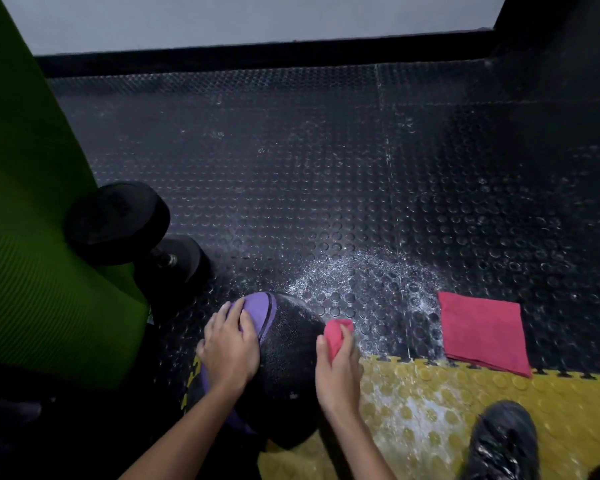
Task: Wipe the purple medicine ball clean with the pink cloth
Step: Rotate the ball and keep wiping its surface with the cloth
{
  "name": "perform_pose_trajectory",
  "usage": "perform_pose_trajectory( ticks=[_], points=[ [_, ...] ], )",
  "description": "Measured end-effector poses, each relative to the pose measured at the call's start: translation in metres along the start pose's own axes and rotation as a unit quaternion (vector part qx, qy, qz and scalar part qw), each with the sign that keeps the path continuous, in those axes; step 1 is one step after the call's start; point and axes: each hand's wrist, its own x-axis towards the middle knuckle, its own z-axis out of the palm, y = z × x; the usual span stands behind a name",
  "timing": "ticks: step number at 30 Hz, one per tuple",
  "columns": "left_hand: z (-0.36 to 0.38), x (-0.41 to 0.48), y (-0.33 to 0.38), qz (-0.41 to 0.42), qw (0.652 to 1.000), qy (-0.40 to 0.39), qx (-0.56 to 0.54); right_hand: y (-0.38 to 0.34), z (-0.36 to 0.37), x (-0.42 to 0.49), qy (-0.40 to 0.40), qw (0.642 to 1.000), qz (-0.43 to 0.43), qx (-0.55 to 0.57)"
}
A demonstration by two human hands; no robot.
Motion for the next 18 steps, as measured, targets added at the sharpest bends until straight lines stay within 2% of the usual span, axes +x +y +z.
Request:
perform_pose_trajectory(
  ticks=[2,5,7,10,13,15,17,18],
  points=[
    [-0.002,0.004,-0.004,0.007,1.000,-0.008,-0.003,0.003,-0.003,0.002,0.010,0.999,-0.032,0.003],
    [-0.009,0.013,-0.013,0.039,0.998,-0.055,-0.008,0.014,-0.012,0.014,-0.013,0.992,0.098,0.075],
    [-0.014,0.017,-0.017,0.067,0.994,-0.083,-0.020,0.013,-0.020,0.011,0.029,0.986,0.121,0.112],
    [-0.014,0.017,-0.017,0.077,0.994,-0.065,-0.031,-0.012,-0.019,0.000,0.064,0.993,-0.020,0.097],
    [-0.007,0.017,-0.008,0.054,0.997,-0.047,-0.032,-0.040,-0.004,0.000,0.045,0.981,-0.186,-0.035],
    [-0.003,0.022,0.000,0.019,0.999,-0.046,-0.021,-0.049,0.003,0.008,0.061,0.974,-0.192,-0.099],
    [-0.001,0.032,0.010,-0.022,0.998,-0.055,-0.024,-0.049,0.010,0.005,0.116,0.972,-0.188,-0.085],
    [-0.001,0.037,0.016,-0.040,0.997,-0.063,-0.026,-0.047,0.012,-0.002,0.149,0.962,-0.216,-0.072]
  ],
)
